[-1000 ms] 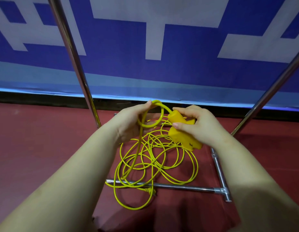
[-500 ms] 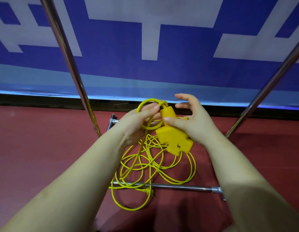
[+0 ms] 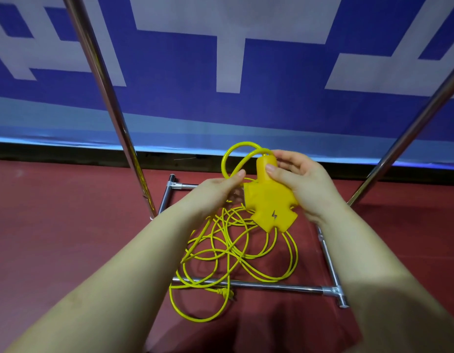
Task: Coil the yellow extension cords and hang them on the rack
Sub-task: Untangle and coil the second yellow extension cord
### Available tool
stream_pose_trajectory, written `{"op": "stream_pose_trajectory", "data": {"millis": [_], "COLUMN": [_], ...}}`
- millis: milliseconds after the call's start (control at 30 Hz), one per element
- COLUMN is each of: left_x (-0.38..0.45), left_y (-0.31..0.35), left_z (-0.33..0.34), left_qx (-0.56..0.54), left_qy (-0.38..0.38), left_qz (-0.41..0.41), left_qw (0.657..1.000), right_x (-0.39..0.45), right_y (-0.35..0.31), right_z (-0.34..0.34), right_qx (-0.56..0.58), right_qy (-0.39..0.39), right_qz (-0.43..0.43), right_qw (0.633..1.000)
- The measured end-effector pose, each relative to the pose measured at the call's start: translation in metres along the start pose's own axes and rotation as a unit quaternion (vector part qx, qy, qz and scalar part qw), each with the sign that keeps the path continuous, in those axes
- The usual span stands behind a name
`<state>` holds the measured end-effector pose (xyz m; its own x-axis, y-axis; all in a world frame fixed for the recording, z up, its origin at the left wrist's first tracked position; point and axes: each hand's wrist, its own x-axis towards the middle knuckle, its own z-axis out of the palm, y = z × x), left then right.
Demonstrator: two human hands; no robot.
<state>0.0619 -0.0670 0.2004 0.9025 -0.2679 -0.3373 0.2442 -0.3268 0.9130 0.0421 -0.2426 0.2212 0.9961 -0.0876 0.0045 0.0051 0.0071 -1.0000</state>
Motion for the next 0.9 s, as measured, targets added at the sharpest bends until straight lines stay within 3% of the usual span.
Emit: {"op": "stream_pose_trajectory", "data": {"millis": [133,200,333,433,700,900], "left_x": [0.0,-0.002,-0.001,0.0,0.001,-0.002], "left_y": [-0.002,0.001,0.007,0.01,0.008,0.013], "left_z": [-0.002,-0.005,-0.012,-0.018,-0.019,-0.011], "left_qx": [0.009,-0.009,-0.037,-0.042,0.004,-0.123], "left_qy": [-0.013,0.027,0.138,0.161,0.075,0.004], "left_qz": [-0.062,-0.067,0.019,0.077,0.148,0.16], "left_qw": [0.998,0.997,0.99,0.983,0.986,0.979], "right_x": [0.001,0.001,0.001,0.001,0.002,0.004], "right_y": [0.002,0.002,0.003,0.004,0.004,0.004], "right_z": [0.003,0.003,0.0,0.001,0.0,0.003], "right_qx": [0.018,0.018,0.008,0.006,0.006,0.044], "right_qy": [0.029,0.036,0.015,0.014,0.02,0.044], "right_qz": [-0.002,-0.002,0.031,0.056,0.125,0.165], "right_qw": [0.999,0.999,0.999,0.998,0.992,0.984]}}
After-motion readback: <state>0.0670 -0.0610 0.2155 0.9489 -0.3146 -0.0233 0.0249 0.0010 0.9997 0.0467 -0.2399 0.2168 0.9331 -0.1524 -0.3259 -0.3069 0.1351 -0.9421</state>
